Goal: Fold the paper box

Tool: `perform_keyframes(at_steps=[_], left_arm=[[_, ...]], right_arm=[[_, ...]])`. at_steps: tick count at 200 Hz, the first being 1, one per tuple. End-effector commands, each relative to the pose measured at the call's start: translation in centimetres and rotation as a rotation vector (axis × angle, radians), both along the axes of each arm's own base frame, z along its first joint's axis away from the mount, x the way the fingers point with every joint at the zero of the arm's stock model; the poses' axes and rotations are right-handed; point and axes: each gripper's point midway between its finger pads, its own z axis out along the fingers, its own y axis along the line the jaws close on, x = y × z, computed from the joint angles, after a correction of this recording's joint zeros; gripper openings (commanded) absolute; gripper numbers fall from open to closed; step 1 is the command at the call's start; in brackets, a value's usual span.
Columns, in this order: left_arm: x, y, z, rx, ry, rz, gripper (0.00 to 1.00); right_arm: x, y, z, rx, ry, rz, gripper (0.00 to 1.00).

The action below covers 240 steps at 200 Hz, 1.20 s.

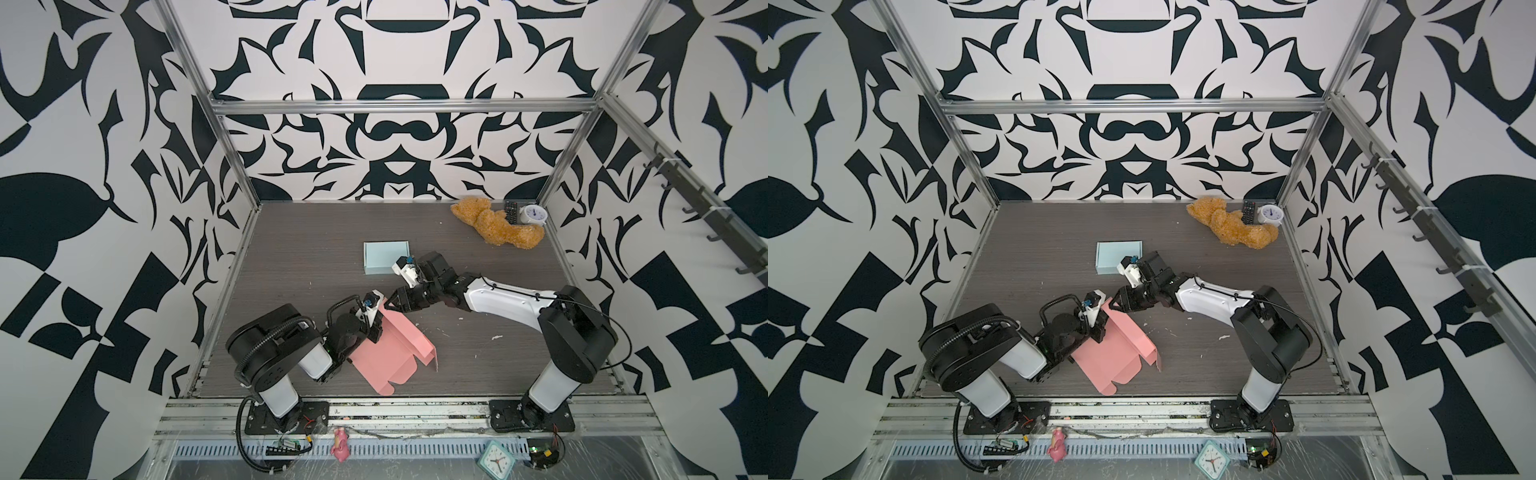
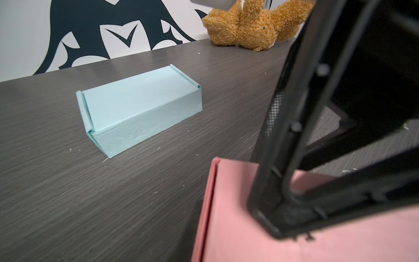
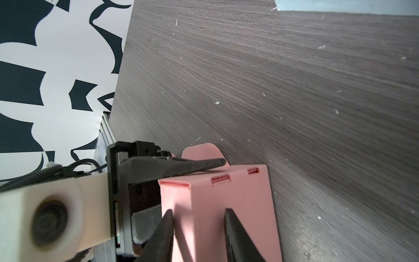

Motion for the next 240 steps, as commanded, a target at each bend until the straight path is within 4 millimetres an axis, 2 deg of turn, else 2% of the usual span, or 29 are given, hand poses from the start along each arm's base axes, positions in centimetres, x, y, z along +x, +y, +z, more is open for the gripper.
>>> perform_keyframes(at_steps=[1, 39, 66, 91, 140, 161, 194, 240], left_arm=[[-0.2, -0.4, 1.2, -0.033, -0.050, -0.018, 0.16], [0.0, -0.3, 1.4, -0.022, -0.059, -0.009, 0.07], [0.0, -0.3, 1.4, -0.022, -0.057, -0.011, 0.07], [-0.1, -0.4, 0.9, -0.016, -0.045, -0.017, 0.18], [-0.1, -0.1, -1.3, 0.019, -0.004, -0.004, 0.20], [0.0, -0.3, -2.0, 0.031, 0.009, -0.003, 0.20], [0.2, -0.3, -2.0, 0.032, 0.008, 0.003, 0.19], [0.2, -0.7, -1.8, 0.021, 0.008, -0.010, 0.09]], right_arm=[[0.0, 0.0, 0.2, -0.018, -0.006, -0.001, 0.37], [-0.8, 0.6, 2.1, 0.074, 0.023, -0.013, 0.37], [-1.9, 1.2, 2.8, 0.116, 0.038, -0.011, 0.37], [-2.0, 0.8, 2.1, 0.091, 0.029, -0.025, 0.37], [-1.7, 0.2, 1.4, 0.046, -0.002, -0.042, 0.38], [-1.5, 0.0, 1.1, 0.036, -0.007, -0.048, 0.38], [-1.4, -0.1, 0.9, 0.028, -0.010, -0.056, 0.38], [-1.4, -0.6, 0.3, 0.015, -0.003, -0.073, 0.38]])
